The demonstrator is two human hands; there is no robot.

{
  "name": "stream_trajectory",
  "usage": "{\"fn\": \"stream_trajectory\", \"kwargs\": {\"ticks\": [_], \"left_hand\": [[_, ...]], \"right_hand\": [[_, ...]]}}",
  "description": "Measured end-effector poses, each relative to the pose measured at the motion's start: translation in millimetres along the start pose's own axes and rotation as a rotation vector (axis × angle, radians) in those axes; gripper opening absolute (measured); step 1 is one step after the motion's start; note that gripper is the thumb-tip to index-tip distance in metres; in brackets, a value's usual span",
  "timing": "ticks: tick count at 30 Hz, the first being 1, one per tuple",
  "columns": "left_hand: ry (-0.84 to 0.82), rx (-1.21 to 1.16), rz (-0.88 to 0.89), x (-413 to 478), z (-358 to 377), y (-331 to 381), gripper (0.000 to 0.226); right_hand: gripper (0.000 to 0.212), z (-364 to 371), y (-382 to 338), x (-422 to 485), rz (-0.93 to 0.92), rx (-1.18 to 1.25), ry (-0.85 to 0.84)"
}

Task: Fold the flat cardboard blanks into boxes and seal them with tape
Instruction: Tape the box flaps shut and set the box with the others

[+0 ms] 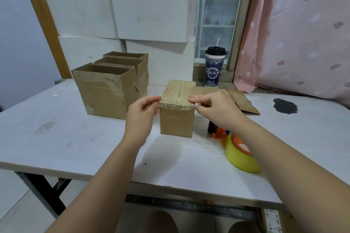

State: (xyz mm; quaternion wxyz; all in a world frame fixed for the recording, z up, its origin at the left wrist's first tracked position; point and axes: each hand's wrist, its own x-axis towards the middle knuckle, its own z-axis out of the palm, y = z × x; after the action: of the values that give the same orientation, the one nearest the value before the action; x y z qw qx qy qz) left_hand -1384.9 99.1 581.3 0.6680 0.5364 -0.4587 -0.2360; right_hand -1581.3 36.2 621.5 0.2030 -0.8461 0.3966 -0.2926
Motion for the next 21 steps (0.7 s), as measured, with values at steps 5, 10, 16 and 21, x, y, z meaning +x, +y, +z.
{"fn": "stream_trajectory", "kwargs": {"ticks": [5,10,16,21], "left_hand": [[-0.082,-0.058,0.026,4,-6,-11,0.032],[-0.118,-0.05,0.075,6,-3,-19,0.035],[-0.195,0.321,0.219,14,-8,-23,0.025],[-0.268,0.348,0.247,15,-9,-25,0.025]], "right_hand": [[0.033,0,3,0,0.014,0.036,-0.029],[0.032,-11,1,4,0.007,-0.03,-0.106],[0.034,-12,4,6,-0.012,-0.02,-0.121],[0.032,-11,6,8,-0.006,-0.02,-0.102]]}}
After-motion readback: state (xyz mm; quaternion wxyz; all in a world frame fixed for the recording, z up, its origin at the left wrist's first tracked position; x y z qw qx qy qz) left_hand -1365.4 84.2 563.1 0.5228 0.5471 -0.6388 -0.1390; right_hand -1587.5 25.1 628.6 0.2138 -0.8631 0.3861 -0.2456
